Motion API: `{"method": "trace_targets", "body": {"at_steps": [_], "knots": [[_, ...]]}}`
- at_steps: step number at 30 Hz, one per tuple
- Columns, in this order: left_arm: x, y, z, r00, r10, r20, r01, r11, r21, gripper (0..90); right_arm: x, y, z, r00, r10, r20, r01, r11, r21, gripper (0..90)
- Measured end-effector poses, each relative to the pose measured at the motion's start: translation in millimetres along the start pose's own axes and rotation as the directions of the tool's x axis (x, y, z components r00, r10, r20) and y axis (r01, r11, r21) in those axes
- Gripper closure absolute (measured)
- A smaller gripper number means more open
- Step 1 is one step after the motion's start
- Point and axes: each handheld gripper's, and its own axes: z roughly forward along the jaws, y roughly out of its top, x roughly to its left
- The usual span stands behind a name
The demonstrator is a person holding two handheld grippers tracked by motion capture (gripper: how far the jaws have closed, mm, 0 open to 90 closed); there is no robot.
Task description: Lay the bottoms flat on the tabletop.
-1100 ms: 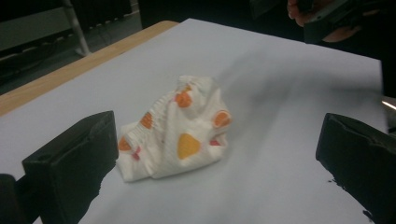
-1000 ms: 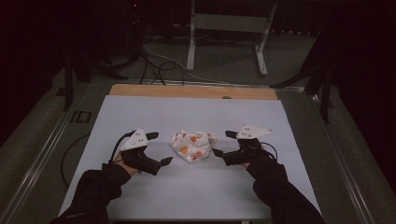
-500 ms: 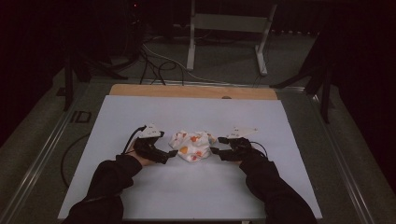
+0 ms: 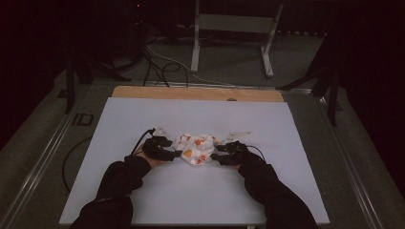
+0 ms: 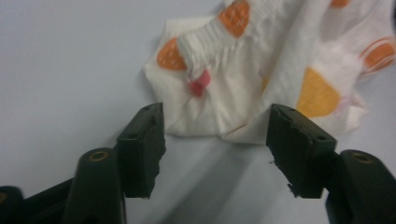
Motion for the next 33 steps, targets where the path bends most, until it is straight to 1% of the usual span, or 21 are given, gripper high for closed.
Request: {"method": "trace_targets", "body": {"at_steps": [3, 4, 5, 7, 8, 9, 10, 11, 12, 13, 15, 16, 17, 18, 20, 22, 23, 26, 28, 30, 33], "knots": [[0.2, -1.0, 3.5, 0.9999, -0.012, 0.011, 0.012, 0.9999, 0.011, 44.0, 0.9, 1.0, 3.5, 0.9999, -0.012, 0.007, 0.012, 1.0, 0.008, 57.3], [-0.6, -1.6, 4.7, 0.9999, -0.01, 0.012, 0.01, 0.9999, 0.009, 45.8, 1.4, 1.1, 3.9, 1.0, -0.001, 0.006, 0.001, 1.0, 0.011, 58.8], [-1.5, -1.8, 5.2, 1.0, 0.0, 0.009, 0.0, 1.0, 0.006, 46.6, 1.6, 0.5, 4.6, 1.0, -0.007, 0.005, 0.007, 1.0, 0.014, 61.0], [-2.5, -1.4, 6.2, 0.9999, 0.01, 0.013, -0.01, 0.9999, 0.001, 55.1, 2.8, 0.0, 5.6, 1.0, -0.001, 0.006, 0.001, 1.0, 0.017, 65.5], [-3.3, -1.2, 6.8, 0.9997, 0.023, 0.007, -0.023, 0.9997, 0.0, 60.1, 2.7, 0.0, 6.1, 1.0, -0.002, 0.006, 0.002, 1.0, 0.02, 69.7], [-4.4, -1.1, 7.8, 0.9996, 0.027, 0.01, -0.027, 0.9996, -0.004, 64.1, 3.0, 0.3, 6.3, 0.9999, 0.011, 0.004, -0.011, 1.0, 0.018, 72.3], [-4.8, -0.7, 8.8, 0.9995, 0.024, 0.019, -0.024, 0.9997, -0.005, 68.7, 2.3, 0.5, 6.5, 0.9999, 0.012, 0.0, -0.012, 1.0, 0.016, 75.3], [-5.0, 0.0, 9.4, 0.9995, 0.028, 0.015, -0.028, 0.9996, -0.002, 73.6, 2.2, 1.0, 6.8, 0.9999, 0.015, -0.003, -0.015, 1.0, 0.016, 78.1], [-5.0, 0.7, 9.8, 0.9995, 0.022, 0.022, -0.022, 0.9997, -0.006, 80.5, 2.5, 1.7, 6.8, 0.9999, 0.013, -0.001, -0.013, 1.0, 0.018, 81.4], [-4.6, 1.6, 9.7, 0.9995, 0.015, 0.027, -0.015, 0.9999, -0.009, 84.4, 2.7, 2.2, 6.1, 0.9999, 0.016, 0.0, -0.016, 1.0, 0.017, 82.9], [-5.2, 3.4, 8.8, 0.9998, 0.012, 0.017, -0.012, 0.9999, -0.008, 88.8, 2.2, 2.5, 4.9, 0.9999, 0.012, 0.0, -0.012, 1.0, 0.017, 84.3], [-5.5, 4.1, 7.7, 0.9997, 0.015, 0.018, -0.015, 0.9998, -0.012, 89.4, 2.2, 2.4, 4.3, 1.0, 0.009, 0.001, -0.009, 1.0, 0.012, 84.6], [-5.4, 4.9, 6.1, 0.9998, 0.019, 0.009, -0.019, 0.9997, -0.016, 89.6, 2.5, 2.5, 3.2, 0.9999, 0.013, 0.004, -0.013, 1.0, 0.013, 85.0], [-5.0, 5.7, 3.9, 0.9998, 0.018, 0.0, -0.018, 0.9996, -0.019, 89.9, 2.1, 2.4, 2.2, 1.0, 0.003, 0.008, -0.003, 1.0, 0.011, 85.2], [-3.5, 7.3, -2.2, 1.0, 0.001, -0.009, -0.002, 0.9989, -0.047, 90.0, 1.0, 2.5, -1.3, 0.9999, 0.007, 0.01, -0.007, 1.0, 0.0, 85.5], [-1.7, 10.3, -10.2, 0.9997, 0.006, -0.023, -0.008, 0.9973, -0.073, 90.0, -0.3, 3.1, -5.2, 0.9995, -0.014, 0.026, 0.014, 1.0, -0.005, 85.8], [-1.2, 11.3, -12.6, 0.9996, 0.004, -0.029, -0.006, 0.9969, -0.078, 90.0, -1.1, 4.0, -7.7, 0.9996, -0.011, 0.028, 0.011, 1.0, -0.008, 85.9], [1.0, 14.3, -21.2, 0.9995, 0.003, -0.032, -0.006, 0.9962, -0.087, 90.0, -3.2, 6.1, -14.1, 0.9993, -0.012, 0.035, 0.012, 1.0, -0.016, 86.0], [1.1, 14.8, -23.8, 0.9992, 0.013, -0.038, -0.016, 0.9965, -0.082, 90.0, -5.2, 7.2, -18.8, 0.9996, -0.001, 0.028, 0.002, 0.999, -0.036, 86.0], [1.4, 14.0, -26.1, 0.9987, 0.016, -0.049, -0.02, 0.9964, -0.082, 90.0, -6.0, 7.9, -23.5, 0.9991, -0.012, 0.04, 0.013, 0.999, -0.035, 86.0], [0.8, 13.7, -30.4, 0.9984, 0.019, -0.054, -0.024, 0.9956, -0.09, 90.0, -6.5, 7.2, -32.1, 0.999, -0.009, 0.044, 0.011, 0.999, -0.047, 86.0]]}}
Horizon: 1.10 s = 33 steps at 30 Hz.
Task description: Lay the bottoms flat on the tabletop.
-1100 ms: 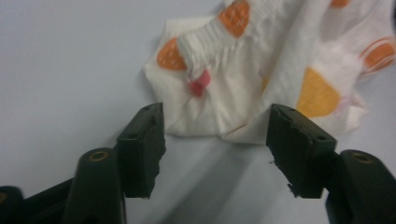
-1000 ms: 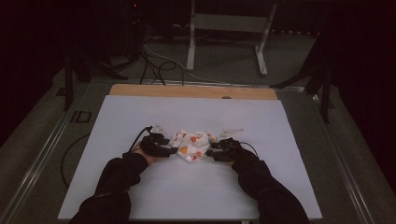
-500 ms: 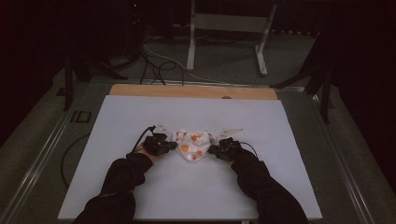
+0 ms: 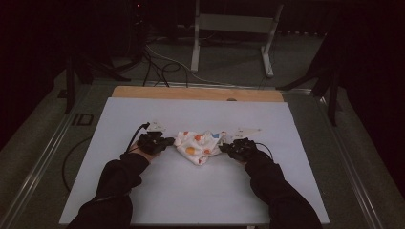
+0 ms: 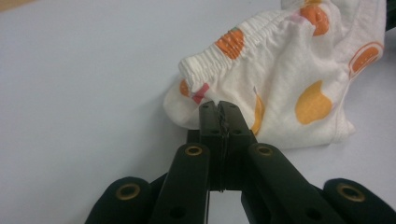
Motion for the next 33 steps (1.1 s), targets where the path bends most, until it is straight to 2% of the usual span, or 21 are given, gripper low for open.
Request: {"method": "trace_targets", "body": {"at_steps": [3, 8, 11, 13, 15, 16, 19, 23, 25, 29, 33], "knots": [[-1.0, 2.5, -7.8, 0.9998, 0.009, -0.017, -0.009, 0.9999, -0.013, 90.0, 0.2, -1.7, -9.4, 0.9999, -0.009, 0.012, 0.009, 1.0, -0.009, 86.0], [-2.8, 5.7, -24.5, 0.9991, 0.018, -0.038, -0.02, 0.9985, -0.05, 90.0, 0.3, -10.0, -32.9, 0.9996, 0.004, 0.027, -0.003, 0.999, -0.038, 86.0], [-5.1, 7.6, -33.7, 0.9977, 0.047, -0.048, -0.049, 0.9974, -0.052, 90.0, 0.1, -18.6, -48.4, 0.9991, 0.009, 0.041, -0.007, 0.999, -0.042, 86.0], [-8.9, 8.5, -37.9, 0.9988, 0.04, -0.029, -0.042, 0.9972, -0.061, 90.0, 1.3, -23.2, -57.0, 0.9989, 0.018, 0.044, -0.016, 0.999, -0.044, 86.0], [-12.8, 8.7, -39.3, 0.9983, 0.054, -0.021, -0.055, 0.9967, -0.06, 90.0, 3.5, -28.4, -65.8, 0.9983, 0.023, 0.054, -0.02, 0.998, -0.053, 86.0], [-21.8, 8.2, -39.7, 0.9971, 0.076, 0.0, -0.076, 0.9956, -0.054, 90.0, 4.4, -31.2, -69.7, 0.9981, 0.019, 0.06, -0.016, 0.999, -0.047, 86.0], [-37.4, 3.1, -33.4, 0.9949, 0.089, 0.048, -0.087, 0.9955, -0.038, 90.0, 4.6, -41.8, -78.9, 0.9966, 0.021, 0.079, -0.019, 1.0, -0.025, 86.0], [-58.8, -10.8, -21.6, 0.9868, 0.125, 0.103, -0.127, 0.9918, 0.013, 90.0, 3.9, -61.7, -82.1, 0.9958, 0.03, 0.087, -0.032, 0.999, 0.029, 85.8], [-65.6, -17.7, -18.6, 0.9835, 0.144, 0.11, -0.148, 0.9883, 0.035, 90.0, 5.2, -71.1, -82.4, 0.9964, 0.034, 0.078, -0.038, 0.998, 0.049, 85.7], [-66.1, -28.5, -17.0, 0.9845, 0.141, 0.105, -0.147, 0.9873, 0.059, 90.0, 8.5, -82.6, -84.6, 0.9967, 0.059, 0.057, -0.062, 0.996, 0.066, 85.5], [-64.4, -37.6, -16.5, 0.9853, 0.128, 0.113, -0.138, 0.987, 0.083, 90.0, 18.4, -88.5, -88.0, 0.9985, 0.052, 0.019, -0.054, 0.996, 0.077, 85.1]]}}
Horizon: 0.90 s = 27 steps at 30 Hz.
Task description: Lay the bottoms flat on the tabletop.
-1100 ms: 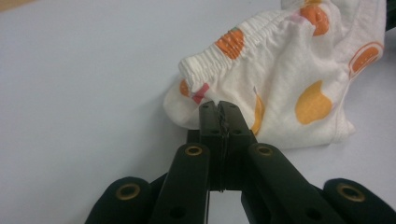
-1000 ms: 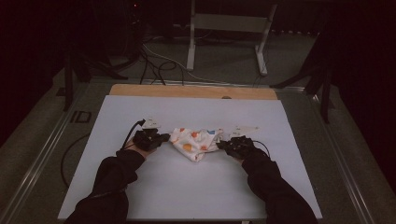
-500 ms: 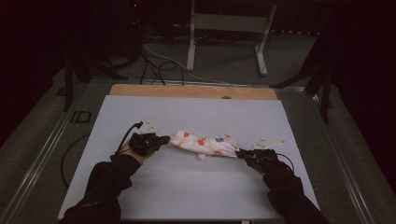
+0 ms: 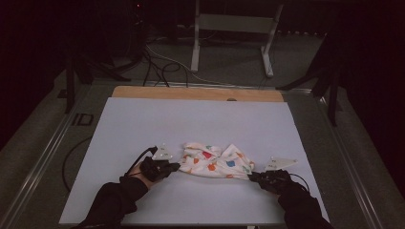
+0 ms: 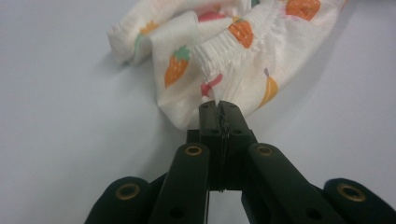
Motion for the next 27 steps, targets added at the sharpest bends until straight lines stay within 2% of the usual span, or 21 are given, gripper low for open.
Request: {"method": "trace_targets", "body": {"at_steps": [5, 8, 9, 10, 11, 15, 17, 19, 23, 27], "knots": [[-3.7, -7.2, 1.0, 0.9994, -0.002, 0.035, 0.002, 0.9999, 0.016, 90.0, 6.4, -5.6, -1.4, 0.9997, 0.002, -0.026, -0.001, 1.0, 0.026, 83.0], [-2.5, -8.4, -3.3, 0.9972, -0.02, 0.072, 0.019, 0.9997, 0.016, 88.7, 11.2, 0.8, -7.8, 0.999, -0.006, -0.043, 0.007, 1.0, 0.008, 72.1], [-1.8, -8.1, -5.2, 0.9968, -0.021, 0.077, 0.021, 0.9998, 0.004, 83.3, 12.4, 5.3, -10.8, 0.9988, -0.007, -0.049, 0.007, 1.0, -0.004, 66.4], [-1.0, -7.4, -7.3, 0.9981, -0.02, 0.059, 0.021, 0.9997, -0.012, 74.2, 13.5, 10.6, -14.6, 0.9985, -0.014, -0.052, 0.013, 1.0, -0.016, 65.6], [0.3, -6.2, -8.4, 0.9975, -0.037, 0.06, 0.038, 0.9992, -0.015, 65.1, 14.3, 16.3, -18.2, 0.9987, -0.019, -0.048, 0.017, 0.999, -0.038, 63.6], [3.0, 0.2, -5.6, 0.9949, -0.058, 0.083, 0.06, 0.9978, -0.026, 53.7, 12.5, 41.8, -22.1, 0.9986, -0.015, -0.05, 0.009, 0.993, -0.115, 55.9], [2.3, 2.4, 0.1, 0.9936, -0.067, 0.091, 0.068, 0.9976, -0.013, 52.8, 10.2, 53.8, -15.1, 0.9987, -0.031, -0.041, 0.025, 0.992, -0.122, 55.1], [1.7, 3.4, 6.8, 0.9951, -0.059, 0.079, 0.059, 0.9982, 0.007, 52.4, 8.2, 64.2, -3.2, 0.9983, -0.034, -0.046, 0.029, 0.993, -0.117, 54.7], [0.7, 3.6, 17.3, 0.9931, -0.079, 0.087, 0.077, 0.9968, 0.018, 53.3, 3.2, 77.8, 28.0, 0.9971, -0.05, -0.058, 0.046, 0.997, -0.063, 53.5], [0.7, 3.4, 25.2, 0.9929, -0.085, 0.083, 0.082, 0.996, 0.033, 57.8, -1.4, 80.1, 55.9, 0.9976, -0.033, -0.061, 0.034, 0.999, 0.013, 52.9]]}}
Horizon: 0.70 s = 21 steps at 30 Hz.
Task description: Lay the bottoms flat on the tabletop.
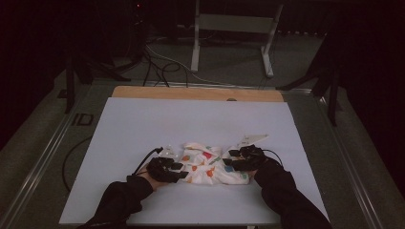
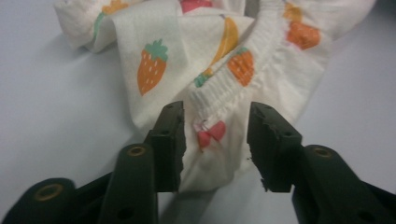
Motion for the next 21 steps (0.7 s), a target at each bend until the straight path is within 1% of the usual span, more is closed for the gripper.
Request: {"method": "trace_targets", "body": {"at_steps": [1, 2, 3, 4, 5, 7, 8, 10, 11, 13, 14, 15, 16, 17, 18, 19, 20, 21], "knots": [[0.6, -0.1, 1.9, 1.0, -0.006, -0.001, 0.006, 1.0, 0.003, 58.8, -1.4, -1.2, 5.0, 0.9999, -0.01, 0.011, 0.01, 1.0, 0.016, 52.8], [0.6, -0.3, 3.7, 0.9999, -0.01, 0.007, 0.01, 0.9999, 0.002, 61.3, -2.6, -2.9, 8.9, 0.9998, -0.01, 0.019, 0.009, 0.999, 0.034, 52.8], [0.2, -0.3, 5.3, 1.0, -0.006, 0.005, 0.006, 0.9999, 0.011, 62.2, -3.1, -5.0, 11.9, 0.9997, -0.006, 0.025, 0.005, 0.999, 0.049, 52.8], [-0.4, -0.4, 6.5, 1.0, -0.001, 0.005, 0.001, 0.9999, 0.01, 62.3, -3.4, -7.4, 14.1, 0.9994, -0.009, 0.033, 0.007, 0.998, 0.062, 52.6], [-0.6, -0.3, 7.3, 0.9999, -0.002, 0.011, 0.001, 1.0, 0.008, 64.5, -3.4, -10.1, 15.7, 0.9989, -0.011, 0.045, 0.008, 0.997, 0.075, 52.3], [-1.6, 0.5, 8.3, 1.0, -0.007, 0.005, 0.007, 0.9999, 0.008, 66.0, -1.2, -16.0, 17.5, 0.9983, -0.016, 0.056, 0.01, 0.995, 0.102, 51.9], [-2.2, 0.8, 9.0, 1.0, 0.001, 0.006, -0.001, 1.0, 0.008, 66.4, -0.2, -18.0, 18.1, 0.9981, -0.024, 0.056, 0.018, 0.994, 0.106, 51.9], [-4.0, 1.4, 10.6, 1.0, -0.001, 0.001, 0.001, 1.0, 0.006, 67.3, 2.6, -22.1, 17.4, 0.9974, -0.041, 0.058, 0.035, 0.993, 0.111, 52.4], [-4.7, 1.5, 10.9, 1.0, 0.003, -0.004, -0.003, 1.0, 0.007, 69.0, 3.5, -23.1, 15.9, 0.9972, -0.038, 0.065, 0.031, 0.993, 0.112, 54.6], [-6.2, 1.9, 11.5, 1.0, 0.003, -0.009, -0.003, 1.0, 0.008, 70.8, 5.8, -24.4, 13.9, 0.9958, -0.055, 0.072, 0.047, 0.992, 0.113, 58.2], [-6.4, 2.1, 11.7, 0.9999, 0.01, -0.009, -0.01, 0.9999, 0.01, 72.7, 6.7, -24.5, 13.1, 0.9957, -0.054, 0.075, 0.046, 0.992, 0.115, 61.2], [-6.8, 2.1, 12.1, 0.9999, 0.01, -0.012, -0.01, 0.9999, 0.008, 76.0, 7.5, -24.7, 12.0, 0.9952, -0.061, 0.077, 0.052, 0.992, 0.115, 66.8], [-6.4, 2.2, 12.2, 0.9999, 0.007, -0.012, -0.007, 0.9999, 0.01, 76.8, 8.4, -24.8, 10.7, 0.9934, -0.074, 0.087, 0.064, 0.991, 0.116, 69.5], [-6.4, 2.3, 12.4, 0.9999, 0.008, -0.015, -0.008, 0.9999, 0.012, 79.0, 9.7, -24.7, 9.4, 0.9936, -0.074, 0.086, 0.064, 0.991, 0.115, 72.7], [-6.9, 2.5, 12.5, 0.9998, 0.011, -0.017, -0.011, 0.9999, 0.013, 81.8, 10.1, -24.9, 7.9, 0.9931, -0.082, 0.084, 0.072, 0.991, 0.108, 77.8], [-7.9, 2.7, 13.2, 0.9998, 0.008, -0.017, -0.008, 0.9999, 0.01, 83.1, 11.6, -24.7, 6.6, 0.9916, -0.088, 0.094, 0.079, 0.992, 0.098, 79.2], [-8.6, 3.1, 13.7, 0.9997, 0.017, -0.018, -0.017, 0.9998, 0.009, 84.8, 12.4, -24.3, 5.2, 0.9906, -0.097, 0.096, 0.088, 0.991, 0.096, 80.4], [-9.8, 3.4, 13.8, 0.9991, 0.032, -0.029, -0.031, 0.9994, 0.012, 85.7, 13.2, -23.7, 3.8, 0.9899, -0.1, 0.101, 0.091, 0.992, 0.091, 81.1]]}}
